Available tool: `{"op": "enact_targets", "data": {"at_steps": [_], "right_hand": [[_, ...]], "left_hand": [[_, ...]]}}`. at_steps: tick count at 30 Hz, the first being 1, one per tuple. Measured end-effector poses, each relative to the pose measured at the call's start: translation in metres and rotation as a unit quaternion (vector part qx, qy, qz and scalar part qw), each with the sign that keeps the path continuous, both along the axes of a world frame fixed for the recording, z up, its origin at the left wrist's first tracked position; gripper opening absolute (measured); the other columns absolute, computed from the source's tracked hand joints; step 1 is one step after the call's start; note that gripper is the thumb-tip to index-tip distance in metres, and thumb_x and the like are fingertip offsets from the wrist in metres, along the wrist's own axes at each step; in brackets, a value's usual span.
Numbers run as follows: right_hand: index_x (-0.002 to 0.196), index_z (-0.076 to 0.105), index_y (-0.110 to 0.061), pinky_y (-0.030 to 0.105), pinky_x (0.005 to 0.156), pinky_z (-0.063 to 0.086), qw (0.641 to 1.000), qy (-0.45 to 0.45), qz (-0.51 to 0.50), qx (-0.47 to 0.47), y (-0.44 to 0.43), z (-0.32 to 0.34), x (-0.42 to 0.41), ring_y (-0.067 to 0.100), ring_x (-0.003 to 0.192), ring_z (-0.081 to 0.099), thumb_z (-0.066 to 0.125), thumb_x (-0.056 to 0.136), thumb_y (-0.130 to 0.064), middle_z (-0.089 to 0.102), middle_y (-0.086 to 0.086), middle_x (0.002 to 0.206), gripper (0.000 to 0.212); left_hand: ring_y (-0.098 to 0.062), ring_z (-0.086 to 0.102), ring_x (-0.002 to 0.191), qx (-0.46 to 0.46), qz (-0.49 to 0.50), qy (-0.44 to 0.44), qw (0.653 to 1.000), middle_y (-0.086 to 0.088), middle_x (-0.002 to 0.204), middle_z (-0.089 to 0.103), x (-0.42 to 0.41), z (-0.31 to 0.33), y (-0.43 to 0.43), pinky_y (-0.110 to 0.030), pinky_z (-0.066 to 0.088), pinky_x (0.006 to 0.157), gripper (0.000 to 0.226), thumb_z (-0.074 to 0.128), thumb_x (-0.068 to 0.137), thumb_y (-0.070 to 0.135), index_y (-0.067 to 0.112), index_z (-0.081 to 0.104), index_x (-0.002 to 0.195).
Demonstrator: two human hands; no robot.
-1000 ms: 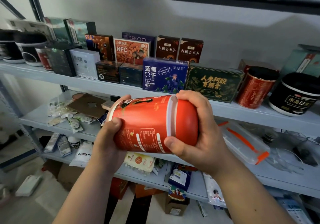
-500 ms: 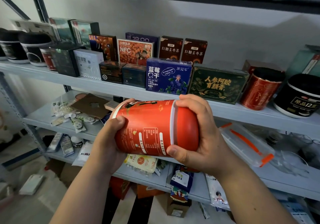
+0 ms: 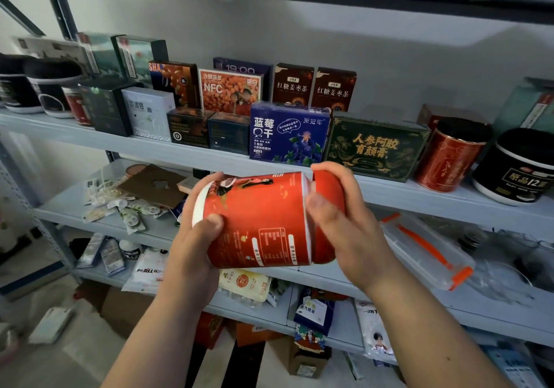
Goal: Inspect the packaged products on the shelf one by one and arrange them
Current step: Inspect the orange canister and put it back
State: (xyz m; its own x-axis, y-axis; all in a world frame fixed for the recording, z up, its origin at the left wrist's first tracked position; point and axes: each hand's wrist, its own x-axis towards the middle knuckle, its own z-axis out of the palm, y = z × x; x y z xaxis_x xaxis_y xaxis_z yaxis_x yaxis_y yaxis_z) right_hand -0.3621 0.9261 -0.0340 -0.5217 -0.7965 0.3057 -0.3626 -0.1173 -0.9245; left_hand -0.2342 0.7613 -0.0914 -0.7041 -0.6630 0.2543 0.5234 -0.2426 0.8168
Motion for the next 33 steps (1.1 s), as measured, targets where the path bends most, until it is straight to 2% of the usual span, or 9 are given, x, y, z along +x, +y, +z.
{"op": "enact_targets", "data": {"at_steps": [3,8,14,18,20,23,26,31,33], "right_hand": [[0.12,0.045,-0.062,0.036,0.081,0.062,0.996,-0.01,-0.017,0.085,0.001,0.005,-0.008,0.014,0.097,0.072,0.04,0.076,-0.088,0.067,-0.014,0.113,0.051],[0.133,0.031,-0.069,0.035,0.082,0.064,0.991,0.092,0.054,0.086,0.011,0.006,-0.008,0.013,0.117,0.06,0.069,0.065,-0.065,0.041,-0.024,0.137,0.079],[0.13,0.033,-0.066,0.034,0.078,0.064,0.978,0.198,0.053,0.038,0.006,-0.002,-0.009,0.015,0.122,0.057,0.069,0.068,-0.057,0.037,-0.024,0.14,0.072],[0.132,0.051,-0.045,0.043,0.065,0.065,0.991,-0.068,0.035,0.111,-0.005,-0.006,-0.007,0.023,0.093,0.076,0.053,0.064,-0.093,0.07,0.004,0.12,0.082],[0.138,0.051,-0.047,0.049,0.069,0.064,0.977,-0.136,0.085,0.141,-0.003,-0.007,-0.013,0.031,0.102,0.075,0.051,0.054,-0.102,0.07,0.008,0.126,0.1],[0.147,0.024,-0.066,0.045,0.103,0.055,0.989,0.077,0.11,0.063,0.005,-0.004,-0.019,0.019,0.138,0.051,0.077,0.063,-0.074,0.035,-0.01,0.159,0.1],[0.149,0.018,-0.06,0.033,0.107,0.051,0.958,0.272,0.083,0.037,0.004,-0.006,-0.022,0.013,0.149,0.032,0.077,0.071,-0.049,0.018,-0.016,0.162,0.098],[0.133,0.033,-0.072,0.032,0.086,0.062,0.993,0.035,0.06,0.096,0.002,-0.011,-0.029,0.011,0.116,0.065,0.051,0.064,-0.093,0.058,-0.023,0.134,0.074],[0.14,0.021,-0.075,0.023,0.09,0.058,0.988,0.123,0.05,0.078,0.007,-0.01,-0.032,0.003,0.125,0.055,0.057,0.062,-0.093,0.039,-0.022,0.152,0.087]], "left_hand": [[-0.031,0.072,0.102,-0.007,0.004,-0.002,1.0,-0.011,0.122,0.068,0.001,0.001,-0.004,-0.045,0.062,0.063,0.087,0.066,0.064,0.035,0.016,0.047,0.147],[-0.039,0.07,0.103,0.048,-0.079,-0.028,0.995,-0.02,0.12,0.069,0.001,0.001,-0.015,-0.049,0.061,0.074,0.085,0.089,0.054,0.044,0.017,0.064,0.131],[-0.04,0.07,0.103,0.04,-0.09,-0.025,0.995,-0.021,0.124,0.068,0.005,0.0,-0.018,-0.05,0.062,0.071,0.085,0.075,0.062,0.035,0.014,0.052,0.141],[-0.036,0.071,0.105,-0.044,-0.007,-0.015,0.999,-0.012,0.126,0.067,0.01,-0.001,-0.019,-0.052,0.062,0.07,0.08,0.066,0.065,0.033,0.024,0.051,0.143],[-0.036,0.07,0.105,-0.058,-0.009,-0.021,0.998,-0.012,0.126,0.067,0.011,0.002,-0.022,-0.053,0.061,0.071,0.08,0.068,0.064,0.032,0.025,0.052,0.142],[-0.041,0.067,0.109,-0.008,-0.038,-0.023,0.999,-0.02,0.135,0.061,0.009,0.004,-0.025,-0.054,0.057,0.078,0.102,0.088,0.054,0.041,0.017,0.049,0.146],[-0.041,0.067,0.11,0.02,-0.058,-0.017,0.998,-0.02,0.134,0.062,0.005,0.001,-0.02,-0.054,0.06,0.073,0.11,0.091,0.051,0.046,0.015,0.047,0.147],[-0.032,0.073,0.099,-0.005,-0.014,-0.019,1.0,-0.007,0.119,0.071,-0.002,0.002,-0.01,-0.048,0.062,0.06,0.085,0.068,0.061,0.033,0.023,0.051,0.144],[-0.034,0.073,0.1,0.007,-0.017,-0.028,0.999,-0.01,0.122,0.07,-0.005,0.003,-0.009,-0.047,0.062,0.059,0.085,0.07,0.061,0.034,0.022,0.052,0.143]]}}
